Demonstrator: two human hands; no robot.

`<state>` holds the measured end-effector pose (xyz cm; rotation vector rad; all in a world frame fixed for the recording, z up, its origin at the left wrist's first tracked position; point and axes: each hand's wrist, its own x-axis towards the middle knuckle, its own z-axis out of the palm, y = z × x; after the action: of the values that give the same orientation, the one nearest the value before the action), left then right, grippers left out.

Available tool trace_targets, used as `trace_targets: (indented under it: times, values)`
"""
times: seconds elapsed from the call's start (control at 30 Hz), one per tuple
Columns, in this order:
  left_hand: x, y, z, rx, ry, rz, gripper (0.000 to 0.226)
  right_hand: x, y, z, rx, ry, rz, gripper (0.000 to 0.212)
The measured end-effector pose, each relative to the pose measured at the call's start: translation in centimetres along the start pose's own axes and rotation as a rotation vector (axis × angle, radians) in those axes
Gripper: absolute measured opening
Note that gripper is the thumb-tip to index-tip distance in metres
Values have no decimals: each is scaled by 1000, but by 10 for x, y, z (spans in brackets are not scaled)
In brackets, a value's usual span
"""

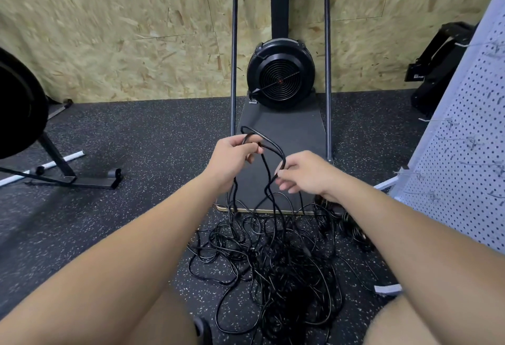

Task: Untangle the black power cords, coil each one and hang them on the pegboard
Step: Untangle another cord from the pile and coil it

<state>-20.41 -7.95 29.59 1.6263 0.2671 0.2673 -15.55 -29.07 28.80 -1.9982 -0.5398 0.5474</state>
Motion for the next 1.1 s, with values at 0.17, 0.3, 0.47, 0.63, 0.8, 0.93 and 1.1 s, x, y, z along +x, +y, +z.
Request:
trace_targets:
  times: [0.17, 0.3, 0.47, 0.63, 0.8, 0.93, 1.1]
  values:
    - [-9, -6, -1, 222, -247, -73, 29, 4, -23, -5, 303, 207, -103, 23]
    - [-13, -8, 1, 333, -409, -64, 13, 8, -26, -9, 434, 244, -140, 26]
    - [-13, -8, 0, 291, -300, 5, 24, 6, -21, -10, 309, 229, -125, 27]
    - [-16, 2, 5, 235, -206, 51, 35, -2, -1, -7, -26, -5, -22, 15]
    - [-20, 12, 14, 108, -200, 49, 36, 0, 20, 14, -232, -236, 70, 46]
    - [-21, 14, 18, 58, -210, 65, 33, 5, 27, 21, -280, -242, 19, 24]
    - [-17, 12, 12, 36, -191, 65, 25, 7, 25, 19, -239, -194, 3, 17]
